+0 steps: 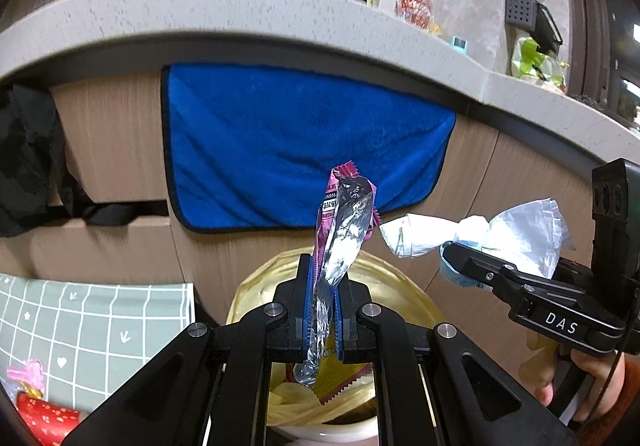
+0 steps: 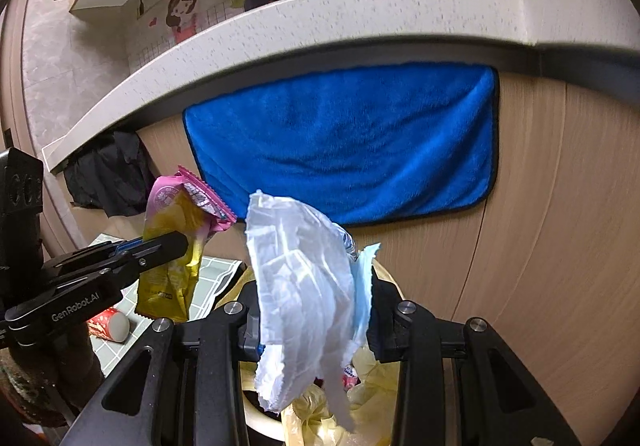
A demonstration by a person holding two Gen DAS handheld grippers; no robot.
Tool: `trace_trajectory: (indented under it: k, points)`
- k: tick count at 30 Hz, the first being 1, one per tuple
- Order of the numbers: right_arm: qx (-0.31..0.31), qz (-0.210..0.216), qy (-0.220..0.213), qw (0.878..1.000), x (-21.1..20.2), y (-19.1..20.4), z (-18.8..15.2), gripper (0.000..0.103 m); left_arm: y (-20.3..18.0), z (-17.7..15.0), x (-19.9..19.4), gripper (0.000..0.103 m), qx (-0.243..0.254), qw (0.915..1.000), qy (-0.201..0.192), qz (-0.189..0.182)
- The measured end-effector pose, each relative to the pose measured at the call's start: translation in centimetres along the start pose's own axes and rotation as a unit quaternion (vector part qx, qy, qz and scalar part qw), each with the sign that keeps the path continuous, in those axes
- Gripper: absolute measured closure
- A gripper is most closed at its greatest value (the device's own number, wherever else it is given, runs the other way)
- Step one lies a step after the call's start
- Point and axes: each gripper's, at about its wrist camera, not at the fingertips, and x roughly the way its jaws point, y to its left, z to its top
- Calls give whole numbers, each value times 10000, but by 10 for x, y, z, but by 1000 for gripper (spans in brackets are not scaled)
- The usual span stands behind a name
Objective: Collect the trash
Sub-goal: 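Carry the wrapper and white tissue over the yellow bin with both grippers, then open both grippers over the bin to drop wrapper and tissue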
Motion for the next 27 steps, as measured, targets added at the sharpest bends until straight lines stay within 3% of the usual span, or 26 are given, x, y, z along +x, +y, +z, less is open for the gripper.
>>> trace_trajectory:
  k: [10, 12, 13, 14, 15, 21, 27]
  points:
    - [259, 124, 171, 9994, 27, -13, -8, 67, 15, -7, 35, 92, -198, 9986, 456, -154]
    - [360, 90, 188, 9991, 33, -16, -10, 57, 19, -7, 43, 83, -311, 9970, 606, -361]
    - [457, 66, 215, 9987, 36, -20, -12, 47, 22, -7, 47, 68, -373, 9960, 689, -436]
    - [556, 62, 240, 9981, 39, -23, -13, 45, 26, -7, 50, 51, -448, 9950, 748, -482]
    - [647, 81, 260, 9975, 41, -25, -15, 45, 29, -8, 51, 47, -506, 9945, 771, -506]
    - [876, 200, 297, 9955, 42, -30, -25, 45, 45, -9, 44, 44, -641, 9936, 837, -400]
    - [644, 307, 135, 9974, 23, -11, -23, 45, 66, -16, 1, 44, -565, 9963, 641, 33]
